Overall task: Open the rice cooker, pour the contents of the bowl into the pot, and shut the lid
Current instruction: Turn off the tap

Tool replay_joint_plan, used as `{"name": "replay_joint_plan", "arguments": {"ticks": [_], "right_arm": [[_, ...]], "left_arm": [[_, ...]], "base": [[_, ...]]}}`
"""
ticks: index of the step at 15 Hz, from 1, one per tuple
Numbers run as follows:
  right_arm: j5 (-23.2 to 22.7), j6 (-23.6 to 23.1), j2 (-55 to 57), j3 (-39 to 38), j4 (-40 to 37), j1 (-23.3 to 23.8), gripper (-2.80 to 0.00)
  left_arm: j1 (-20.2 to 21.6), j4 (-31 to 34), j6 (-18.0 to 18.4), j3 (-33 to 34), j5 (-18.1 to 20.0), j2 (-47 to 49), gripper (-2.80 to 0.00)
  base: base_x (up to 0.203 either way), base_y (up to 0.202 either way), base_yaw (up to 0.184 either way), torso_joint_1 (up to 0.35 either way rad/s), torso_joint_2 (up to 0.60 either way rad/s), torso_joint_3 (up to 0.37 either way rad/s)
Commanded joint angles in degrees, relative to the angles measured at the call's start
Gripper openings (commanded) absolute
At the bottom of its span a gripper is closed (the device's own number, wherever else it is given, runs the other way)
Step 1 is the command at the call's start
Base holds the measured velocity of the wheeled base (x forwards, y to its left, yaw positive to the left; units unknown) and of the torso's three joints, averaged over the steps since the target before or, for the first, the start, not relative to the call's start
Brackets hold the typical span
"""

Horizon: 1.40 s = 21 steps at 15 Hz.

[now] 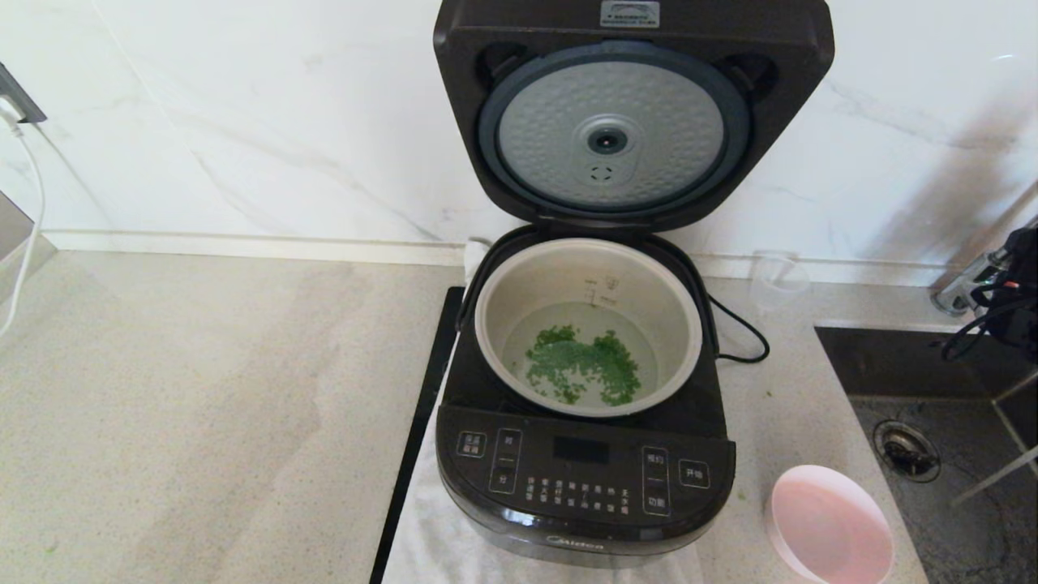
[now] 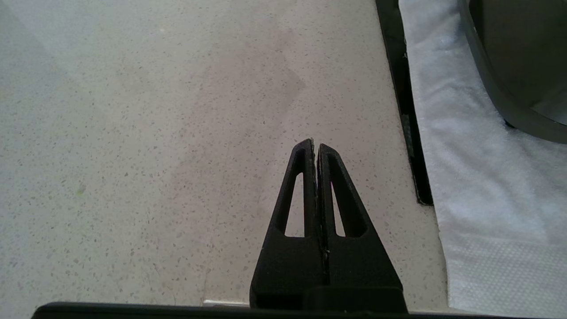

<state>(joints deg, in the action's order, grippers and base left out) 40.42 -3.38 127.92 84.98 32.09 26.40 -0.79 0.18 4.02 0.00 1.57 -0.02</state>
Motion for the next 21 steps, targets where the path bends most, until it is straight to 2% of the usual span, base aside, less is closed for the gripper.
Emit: {"name": "replay_joint_plan", "arguments": {"ticks": [1,9,12,16,18,21], "right_arm": [[0.2,-0.1,1.9,1.8,0.2,0.2,-2.8],[0.1,-0.2,4.3,7.0,0.1,-0.3,-2.8],[0.1,-1.7,5.1,9.5,0.2,-0.5,-2.8],[0.2,-1.7,5.2,9.7,0.2,-0.6,-2.8],[0.1,-1.5,4.1,8.0,0.3,-0.6,-2.8],[-1.1,-1.0,-3.9,0.7,0.6,-3.0,-2.8]], "left_arm": [[0.0,0.0,0.0,0.1,0.0,0.0,-2.8],[0.0,0.0,0.0,0.1,0.0,0.0,-2.8],[0.0,0.0,0.0,0.1,0.0,0.0,-2.8],[0.0,0.0,0.0,0.1,0.0,0.0,-2.8],[0.0,0.0,0.0,0.1,0.0,-0.1,-2.8],[0.0,0.0,0.0,0.1,0.0,0.0,-2.8]], "base": [[0.0,0.0,0.0,0.0,0.0,0.0],[0.0,0.0,0.0,0.0,0.0,0.0],[0.0,0.0,0.0,0.0,0.0,0.0],[0.0,0.0,0.0,0.0,0.0,0.0],[0.0,0.0,0.0,0.0,0.0,0.0],[0.0,0.0,0.0,0.0,0.0,0.0]]}}
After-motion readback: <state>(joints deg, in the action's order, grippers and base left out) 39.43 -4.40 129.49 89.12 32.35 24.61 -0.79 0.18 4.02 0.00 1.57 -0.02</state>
